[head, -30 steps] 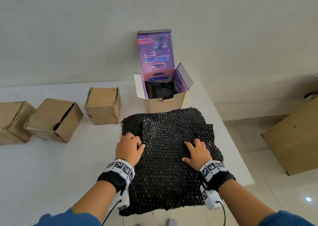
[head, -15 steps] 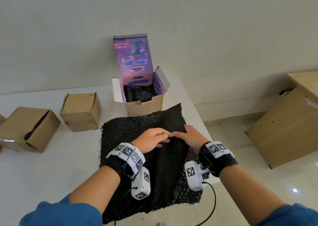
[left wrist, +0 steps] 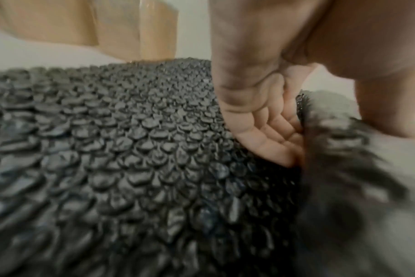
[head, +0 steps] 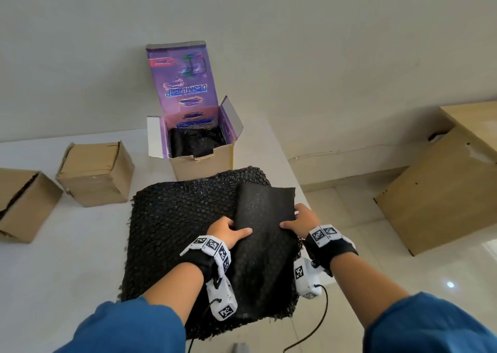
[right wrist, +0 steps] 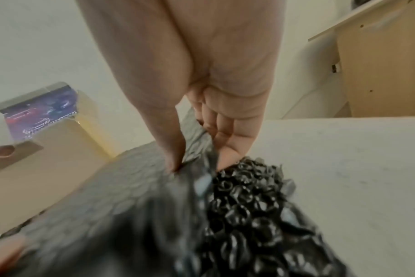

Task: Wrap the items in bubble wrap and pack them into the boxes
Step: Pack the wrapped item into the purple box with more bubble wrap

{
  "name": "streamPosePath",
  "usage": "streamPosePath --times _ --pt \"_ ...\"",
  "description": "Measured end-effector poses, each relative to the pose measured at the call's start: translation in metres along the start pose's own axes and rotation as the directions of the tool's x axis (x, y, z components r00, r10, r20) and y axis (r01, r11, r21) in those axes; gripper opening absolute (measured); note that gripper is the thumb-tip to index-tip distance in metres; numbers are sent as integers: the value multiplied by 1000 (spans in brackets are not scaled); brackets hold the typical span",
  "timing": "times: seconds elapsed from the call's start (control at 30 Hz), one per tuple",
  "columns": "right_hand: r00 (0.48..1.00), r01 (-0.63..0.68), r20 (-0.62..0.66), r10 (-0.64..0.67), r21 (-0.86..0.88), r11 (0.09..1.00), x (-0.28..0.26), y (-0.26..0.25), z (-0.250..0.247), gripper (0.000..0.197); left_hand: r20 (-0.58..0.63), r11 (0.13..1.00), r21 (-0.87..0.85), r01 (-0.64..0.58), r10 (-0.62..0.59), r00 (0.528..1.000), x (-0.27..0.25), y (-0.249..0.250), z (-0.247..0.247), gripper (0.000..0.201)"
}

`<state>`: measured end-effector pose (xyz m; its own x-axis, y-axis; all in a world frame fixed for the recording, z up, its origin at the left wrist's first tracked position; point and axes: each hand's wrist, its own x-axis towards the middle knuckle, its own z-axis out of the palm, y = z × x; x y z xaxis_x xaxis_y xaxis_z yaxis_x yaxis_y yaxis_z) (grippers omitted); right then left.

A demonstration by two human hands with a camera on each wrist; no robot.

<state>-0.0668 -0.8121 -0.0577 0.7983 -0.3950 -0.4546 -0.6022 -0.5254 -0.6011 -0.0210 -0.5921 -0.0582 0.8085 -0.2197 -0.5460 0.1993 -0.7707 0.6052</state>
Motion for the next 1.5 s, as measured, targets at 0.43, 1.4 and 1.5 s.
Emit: streamPosePath --times 0.43,1.4,1.5 --pt "949 200 193 -248 238 951 -31 -46 -12 89 95 578 -816 10 116 989 -29 3 -66 19" --pt "805 541 -66 -590 490 683 -20 -226 -54 16 -416 726 -448 -521 347 841 -29 30 -211 36" --pt "823 557 -163 -544 419 717 11 -249 -43 39 -438 691 -541 -479 255 862 -18 48 -221 41"
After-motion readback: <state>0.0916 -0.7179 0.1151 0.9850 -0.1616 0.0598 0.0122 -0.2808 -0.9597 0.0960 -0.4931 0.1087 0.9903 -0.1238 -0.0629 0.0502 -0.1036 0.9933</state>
